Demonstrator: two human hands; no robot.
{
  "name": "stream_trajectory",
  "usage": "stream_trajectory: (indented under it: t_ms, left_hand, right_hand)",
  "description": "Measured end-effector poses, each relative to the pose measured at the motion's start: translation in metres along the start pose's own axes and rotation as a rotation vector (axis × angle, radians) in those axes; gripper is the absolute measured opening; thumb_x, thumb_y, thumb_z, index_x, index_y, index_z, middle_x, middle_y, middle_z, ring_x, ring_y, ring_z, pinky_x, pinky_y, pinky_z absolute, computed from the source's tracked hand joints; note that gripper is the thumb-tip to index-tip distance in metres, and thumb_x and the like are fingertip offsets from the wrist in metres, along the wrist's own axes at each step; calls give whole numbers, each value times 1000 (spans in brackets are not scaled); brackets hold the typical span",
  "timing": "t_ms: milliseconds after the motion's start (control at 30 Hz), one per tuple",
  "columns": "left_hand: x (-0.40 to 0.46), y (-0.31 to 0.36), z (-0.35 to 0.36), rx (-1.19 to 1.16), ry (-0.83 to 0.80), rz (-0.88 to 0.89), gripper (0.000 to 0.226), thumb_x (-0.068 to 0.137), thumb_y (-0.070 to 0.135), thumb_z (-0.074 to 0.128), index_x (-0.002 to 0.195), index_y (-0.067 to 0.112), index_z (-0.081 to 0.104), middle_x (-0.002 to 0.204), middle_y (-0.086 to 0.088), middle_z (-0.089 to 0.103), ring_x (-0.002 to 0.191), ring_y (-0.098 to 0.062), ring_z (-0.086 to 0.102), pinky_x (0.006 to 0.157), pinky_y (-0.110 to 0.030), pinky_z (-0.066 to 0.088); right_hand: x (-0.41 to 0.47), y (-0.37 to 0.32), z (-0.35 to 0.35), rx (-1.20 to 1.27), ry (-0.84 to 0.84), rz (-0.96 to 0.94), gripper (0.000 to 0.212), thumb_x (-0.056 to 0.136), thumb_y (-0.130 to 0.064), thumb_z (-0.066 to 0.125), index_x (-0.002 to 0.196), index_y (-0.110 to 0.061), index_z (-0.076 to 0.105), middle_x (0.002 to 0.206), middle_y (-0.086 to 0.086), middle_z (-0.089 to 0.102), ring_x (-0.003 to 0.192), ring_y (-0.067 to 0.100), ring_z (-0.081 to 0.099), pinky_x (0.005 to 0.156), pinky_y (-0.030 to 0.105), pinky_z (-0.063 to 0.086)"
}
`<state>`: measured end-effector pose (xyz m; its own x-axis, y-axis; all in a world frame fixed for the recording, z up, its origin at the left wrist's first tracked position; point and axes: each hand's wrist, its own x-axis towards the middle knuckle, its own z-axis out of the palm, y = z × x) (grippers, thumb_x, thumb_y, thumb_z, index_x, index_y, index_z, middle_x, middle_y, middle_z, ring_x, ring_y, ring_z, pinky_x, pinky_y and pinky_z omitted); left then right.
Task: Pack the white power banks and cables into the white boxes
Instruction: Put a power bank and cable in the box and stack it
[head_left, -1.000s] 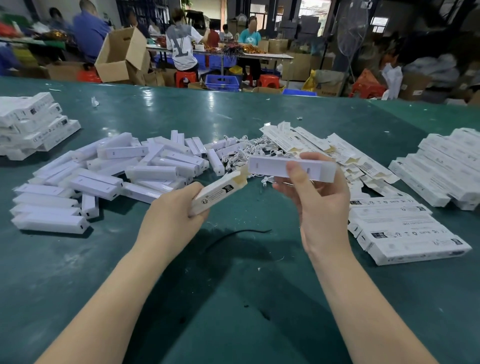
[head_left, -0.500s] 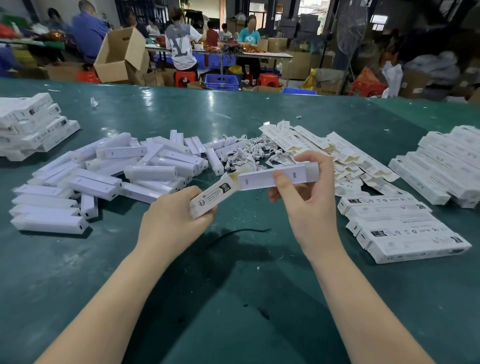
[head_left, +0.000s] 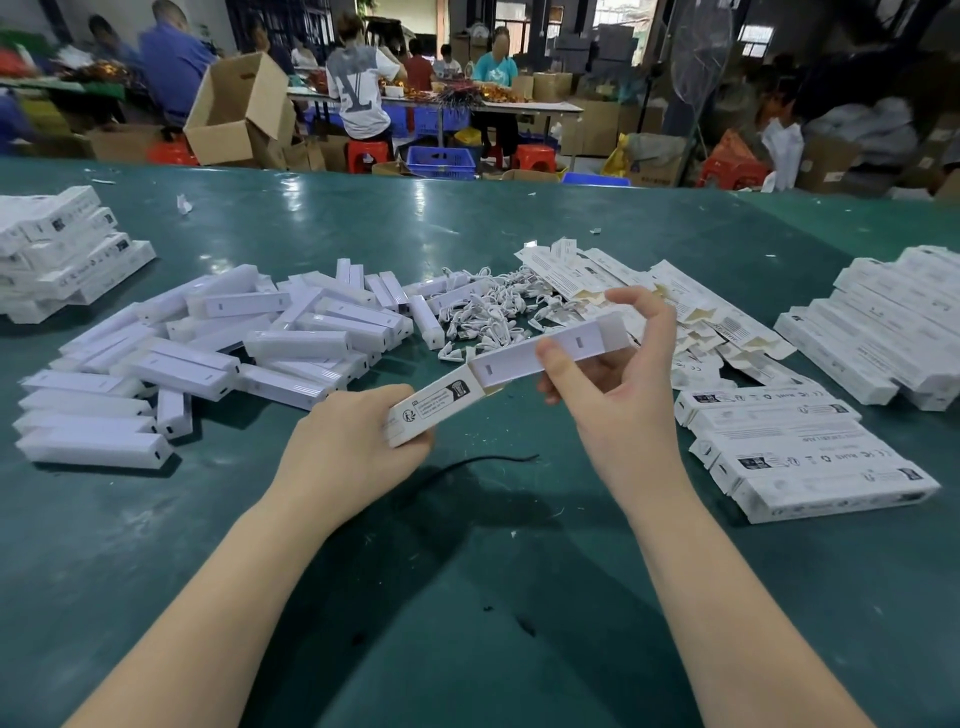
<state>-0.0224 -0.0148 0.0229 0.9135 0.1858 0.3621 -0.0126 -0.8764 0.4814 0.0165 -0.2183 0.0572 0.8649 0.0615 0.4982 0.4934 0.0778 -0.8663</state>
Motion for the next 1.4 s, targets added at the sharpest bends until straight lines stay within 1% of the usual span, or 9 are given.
stream_trajectory:
  t_ms: [133,300,433,700,867,967,1133,1233,1400]
  left_hand:
    - [-1,1,0,-27,27,-8,22,81,35,61,69,20,50,61,10,54,59,-14,50,51,-29,35]
    - [-2,5,1,-15,16,-23,21,80,34,62,68,22,49,57,6,52,62,-17,51,54,-30,39]
    - [-2,7,0,-79,27,-56,15,80,35,63,74,23,56,63,10,57,62,-13,53,57,-32,45]
    - [-3,9,-2,-111,21,-34,16,80,33,66,74,20,57,59,4,56,61,-17,53,57,-34,46]
    - [-1,5,2,-284,105,-98,20,84,36,64,77,20,56,58,7,52,52,-9,41,53,-28,38]
    - [0,6,1,-462,192,-164,19,85,34,67,69,36,57,50,15,45,47,-5,36,45,-14,32]
    - [1,7,0,-502,206,-175,27,85,32,67,63,39,55,49,17,45,47,-4,37,45,-11,32]
    - [0,6,1,-486,163,-157,12,85,33,66,78,31,57,63,6,55,52,-4,42,49,-12,34]
    - [1,4,4,-495,164,-163,16,84,33,66,80,22,55,61,4,51,52,-4,39,49,-13,34]
  right_hand:
    - [-2,-1,1,-31,31,-37,53,83,-17,76,105,-42,34,83,23,62,70,36,61,67,35,56]
    - [-4,6,5,-109,-73,-38,46,82,-22,73,102,-40,36,74,-4,63,66,15,63,66,32,56]
    - [-8,9,14,-250,-90,-181,17,90,-28,63,107,-31,58,109,-10,58,88,5,62,75,13,46]
    - [-16,9,22,-323,-305,-97,11,91,-34,56,95,-31,66,128,-2,51,132,10,41,111,35,35]
    - [-2,12,13,-215,-50,-110,16,97,-14,53,104,-24,62,108,-8,62,102,1,57,86,12,42]
    - [20,29,5,-426,-37,64,23,96,-5,50,109,-22,59,109,-10,62,96,0,56,83,15,42]
    - [65,70,1,-1013,-398,255,59,92,-1,40,150,-11,33,148,12,45,134,30,42,108,37,37]
    - [77,87,4,-1094,-488,276,44,100,-19,42,143,-11,45,140,14,51,131,34,43,106,44,39]
    - [77,97,5,-1175,-325,140,45,91,-53,59,120,-20,67,114,7,66,113,28,56,95,40,47]
